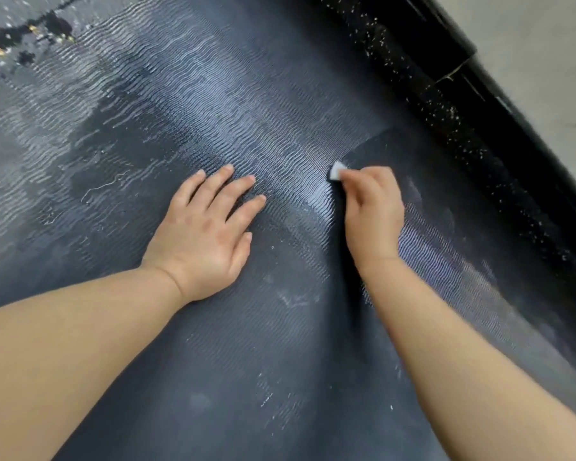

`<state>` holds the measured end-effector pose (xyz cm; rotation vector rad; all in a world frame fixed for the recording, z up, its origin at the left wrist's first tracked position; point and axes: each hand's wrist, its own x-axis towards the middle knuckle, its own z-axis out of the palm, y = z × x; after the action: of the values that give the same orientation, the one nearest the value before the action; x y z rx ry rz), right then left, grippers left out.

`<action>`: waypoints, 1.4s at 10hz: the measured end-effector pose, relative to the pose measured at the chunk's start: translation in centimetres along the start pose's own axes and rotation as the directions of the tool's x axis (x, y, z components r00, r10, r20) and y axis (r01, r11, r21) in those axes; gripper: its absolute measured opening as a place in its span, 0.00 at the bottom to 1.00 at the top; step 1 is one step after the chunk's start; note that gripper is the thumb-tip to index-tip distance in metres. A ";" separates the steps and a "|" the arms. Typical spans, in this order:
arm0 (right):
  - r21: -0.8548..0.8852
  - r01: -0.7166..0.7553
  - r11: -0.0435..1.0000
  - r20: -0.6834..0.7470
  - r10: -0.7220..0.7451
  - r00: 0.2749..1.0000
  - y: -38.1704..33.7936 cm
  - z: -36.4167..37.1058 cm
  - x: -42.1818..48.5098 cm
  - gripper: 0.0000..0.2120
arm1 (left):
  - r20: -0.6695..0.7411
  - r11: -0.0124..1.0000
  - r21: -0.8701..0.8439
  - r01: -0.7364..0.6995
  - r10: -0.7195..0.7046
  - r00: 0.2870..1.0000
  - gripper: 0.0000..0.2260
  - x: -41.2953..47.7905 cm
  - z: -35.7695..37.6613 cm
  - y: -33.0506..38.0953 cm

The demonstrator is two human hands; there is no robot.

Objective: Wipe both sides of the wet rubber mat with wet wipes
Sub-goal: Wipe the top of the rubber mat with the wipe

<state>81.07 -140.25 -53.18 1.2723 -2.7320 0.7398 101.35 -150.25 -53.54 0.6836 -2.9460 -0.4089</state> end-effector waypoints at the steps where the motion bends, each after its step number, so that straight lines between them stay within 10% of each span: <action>1: 0.149 0.324 0.934 0.206 -0.350 0.914 -2.0 -1.5 -5.9 0.07 | -0.006 1.000 0.010 -0.002 0.002 1.000 0.24 0.0 0.0 -0.1; 2: 0.123 0.400 0.908 0.248 -0.418 0.874 0.0 -2.1 -2.5 0.07 | -0.014 1.000 -0.001 -0.002 0.002 1.000 0.23 0.1 0.1 -0.1; 3: -0.100 0.141 0.985 0.118 -0.129 0.985 3.3 -1.4 4.9 0.11 | -0.022 1.000 0.002 0.001 -0.001 1.000 0.23 0.0 0.2 -0.2; 5: -0.035 -0.447 0.894 -0.170 0.435 0.884 6.2 -0.5 11.1 0.11 | -0.027 1.000 0.017 -0.005 0.005 1.000 0.23 0.0 0.2 -0.3; 7: 0.048 0.143 0.989 0.110 -0.148 0.983 0.0 -0.7 -1.3 0.07 | -0.022 1.000 0.018 -0.007 0.008 1.000 0.23 0.0 0.2 -0.3; 8: 0.145 0.372 0.917 0.243 -0.397 0.885 0.0 -2.0 -2.7 0.07 | -0.007 1.000 0.013 -0.004 0.004 1.000 0.23 0.0 0.2 -0.2; 9: -0.074 0.219 0.973 0.126 -0.209 0.970 3.0 -1.5 3.0 0.09 | 0.000 1.000 0.010 -0.002 0.002 1.000 0.23 0.0 0.2 -0.2; 10: -0.134 -0.288 0.948 -0.115 0.274 0.955 5.9 -1.0 9.2 0.11 | -0.007 1.000 0.013 -0.002 0.002 1.000 0.23 0.0 0.2 -0.3; 11: -0.126 -0.466 0.876 -0.181 0.442 0.879 6.0 0.0 11.5 0.12 | -0.012 1.000 0.016 -0.002 0.002 1.000 0.23 0.0 0.2 -0.3; 13: -0.009 0.072 0.997 0.023 -0.071 0.997 -2.2 1.6 1.9 0.08 | -0.005 1.000 0.019 -0.001 0.001 1.000 0.23 0.1 0.2 -0.2; 14: 0.145 0.337 0.930 0.158 -0.358 0.920 -4.1 0.7 -2.9 0.06 | -0.011 1.000 0.025 -0.008 0.008 1.000 0.23 0.1 0.1 -0.1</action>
<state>86.11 -140.78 -52.81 1.8734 -2.5077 0.7847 101.30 -150.39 -53.66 0.6749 -2.9473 -0.3675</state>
